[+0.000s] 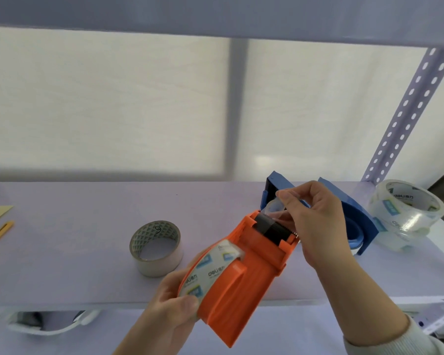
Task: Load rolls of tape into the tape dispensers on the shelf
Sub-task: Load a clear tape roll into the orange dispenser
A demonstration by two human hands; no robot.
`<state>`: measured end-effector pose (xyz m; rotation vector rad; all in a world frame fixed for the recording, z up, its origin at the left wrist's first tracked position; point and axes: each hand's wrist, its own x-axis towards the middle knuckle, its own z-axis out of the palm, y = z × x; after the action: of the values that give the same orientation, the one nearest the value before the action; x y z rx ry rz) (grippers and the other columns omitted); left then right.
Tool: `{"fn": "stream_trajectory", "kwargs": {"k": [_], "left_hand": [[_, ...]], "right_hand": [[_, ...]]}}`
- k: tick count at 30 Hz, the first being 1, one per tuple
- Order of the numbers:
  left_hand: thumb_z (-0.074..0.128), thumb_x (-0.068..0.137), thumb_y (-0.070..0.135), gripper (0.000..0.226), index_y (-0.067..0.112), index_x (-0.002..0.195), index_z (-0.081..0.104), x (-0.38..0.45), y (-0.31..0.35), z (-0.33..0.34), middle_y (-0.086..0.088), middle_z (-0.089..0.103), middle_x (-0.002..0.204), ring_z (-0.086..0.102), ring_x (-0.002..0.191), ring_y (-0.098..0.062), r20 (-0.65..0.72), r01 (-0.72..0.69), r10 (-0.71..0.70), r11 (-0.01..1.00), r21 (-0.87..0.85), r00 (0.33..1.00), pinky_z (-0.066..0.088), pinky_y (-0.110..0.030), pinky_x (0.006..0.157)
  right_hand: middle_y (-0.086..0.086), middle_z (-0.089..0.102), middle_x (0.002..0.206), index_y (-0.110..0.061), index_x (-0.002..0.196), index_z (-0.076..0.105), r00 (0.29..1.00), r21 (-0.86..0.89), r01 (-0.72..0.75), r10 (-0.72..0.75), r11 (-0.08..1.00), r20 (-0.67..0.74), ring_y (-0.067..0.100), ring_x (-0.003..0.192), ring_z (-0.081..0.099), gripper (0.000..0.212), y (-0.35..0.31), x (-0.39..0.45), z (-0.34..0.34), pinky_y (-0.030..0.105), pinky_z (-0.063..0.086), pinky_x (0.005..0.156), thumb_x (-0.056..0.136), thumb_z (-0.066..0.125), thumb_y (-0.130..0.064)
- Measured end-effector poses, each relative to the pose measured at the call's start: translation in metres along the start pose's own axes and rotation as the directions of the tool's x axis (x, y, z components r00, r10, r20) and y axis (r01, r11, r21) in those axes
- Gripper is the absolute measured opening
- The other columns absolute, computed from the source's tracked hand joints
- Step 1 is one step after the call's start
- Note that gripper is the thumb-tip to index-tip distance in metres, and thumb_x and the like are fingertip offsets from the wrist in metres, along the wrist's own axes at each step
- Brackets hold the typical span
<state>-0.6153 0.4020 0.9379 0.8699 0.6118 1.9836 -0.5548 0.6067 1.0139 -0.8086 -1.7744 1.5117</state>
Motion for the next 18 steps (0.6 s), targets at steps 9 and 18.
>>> {"fn": "stream_trajectory", "kwargs": {"k": [9,18], "left_hand": [[0.043,0.093,-0.003,0.038,-0.013,0.130,0.039,-0.006,0.005,-0.007,-0.028,0.053,0.132,0.053,0.121,-0.033,-0.185,-0.111,0.116,0.993,0.036,0.976,0.040,-0.038,0.103],[0.042,0.095,0.001,0.039,-0.011,0.132,0.039,-0.005,0.000,-0.008,-0.026,0.054,0.132,0.055,0.120,-0.032,-0.099,-0.030,0.020,0.995,-0.094,0.995,0.045,-0.037,0.101]], "right_hand": [[0.011,0.072,0.088,-0.006,0.090,0.048,0.997,0.180,-0.054,0.062,0.982,-0.039,0.017,0.039,0.064,0.007,-0.001,0.008,-0.003,0.022,0.050,0.037,0.095,0.052,-0.009],[0.011,0.072,0.082,-0.011,0.085,0.047,0.979,0.340,-0.158,0.191,0.927,-0.066,0.016,0.039,0.060,0.012,0.009,0.010,-0.004,0.022,0.050,0.038,0.097,0.050,-0.011]]}}
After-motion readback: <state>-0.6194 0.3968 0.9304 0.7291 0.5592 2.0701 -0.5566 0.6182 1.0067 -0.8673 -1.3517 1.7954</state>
